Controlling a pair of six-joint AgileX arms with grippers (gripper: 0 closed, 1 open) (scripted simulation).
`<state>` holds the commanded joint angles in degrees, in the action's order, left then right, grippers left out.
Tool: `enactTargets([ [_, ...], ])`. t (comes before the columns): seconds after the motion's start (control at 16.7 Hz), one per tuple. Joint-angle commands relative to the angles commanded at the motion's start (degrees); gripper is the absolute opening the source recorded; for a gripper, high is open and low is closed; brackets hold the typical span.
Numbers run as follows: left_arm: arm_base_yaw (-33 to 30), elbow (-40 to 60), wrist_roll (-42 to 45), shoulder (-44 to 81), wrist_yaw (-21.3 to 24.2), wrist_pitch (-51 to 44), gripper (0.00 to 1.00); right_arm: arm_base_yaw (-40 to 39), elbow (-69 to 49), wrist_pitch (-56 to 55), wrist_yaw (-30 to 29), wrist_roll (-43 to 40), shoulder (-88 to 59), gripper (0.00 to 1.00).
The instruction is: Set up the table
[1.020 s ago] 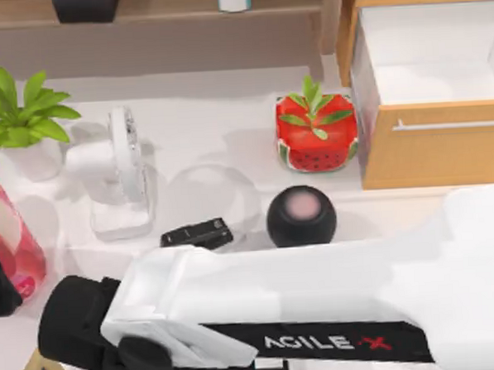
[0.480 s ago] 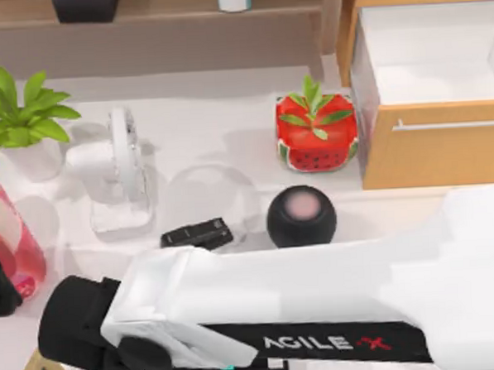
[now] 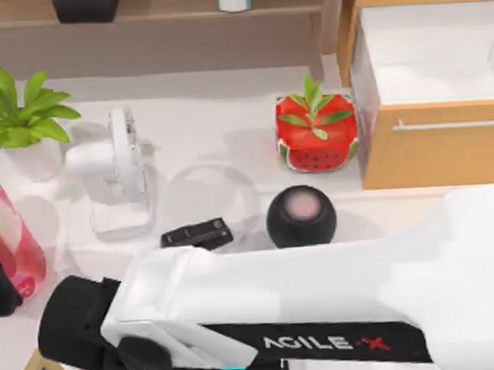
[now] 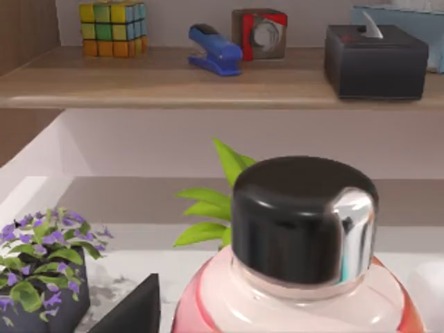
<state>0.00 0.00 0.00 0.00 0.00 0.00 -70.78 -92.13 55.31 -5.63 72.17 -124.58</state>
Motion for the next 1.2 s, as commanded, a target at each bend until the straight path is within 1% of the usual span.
enactTargets([
  [0.18,0.0,0.0,0.0,0.0,0.0,0.0,1.00,-0.1,0.2,-0.4,0.0,-0.5,0.4,1.00],
  [0.3,0.0,0.0,0.0,0.0,0.0,0.0,1.00,-0.6,1.5,-2.9,-0.2,-3.1,2.0,1.00],
  [0.42,0.0,0.0,0.0,0.0,0.0,0.0,1.00,-1.3,4.3,-7.8,-0.5,-8.3,4.2,1.00],
  [0.54,0.0,0.0,0.0,0.0,0.0,0.0,1.00,-1.8,8.4,-14.8,-1.0,-15.5,6.6,1.00],
  [0.66,0.0,0.0,0.0,0.0,0.0,0.0,1.00,-1.6,13.7,-24.0,-1.7,-24.4,8.8,1.00],
  [0.84,0.0,0.0,0.0,0.0,0.0,0.0,1.00,0.2,23.1,-41.0,-3.2,-40.4,11.8,1.00],
  [1.02,0.0,0.0,0.0,0.0,0.0,0.0,1.00,4.0,32.7,-60.9,-5.2,-58.6,14.7,1.00],
  [1.2,0.0,0.0,0.0,0.0,0.0,0.0,1.00,9.4,42.0,-81.7,-7.6,-78.0,17.7,1.00],
])
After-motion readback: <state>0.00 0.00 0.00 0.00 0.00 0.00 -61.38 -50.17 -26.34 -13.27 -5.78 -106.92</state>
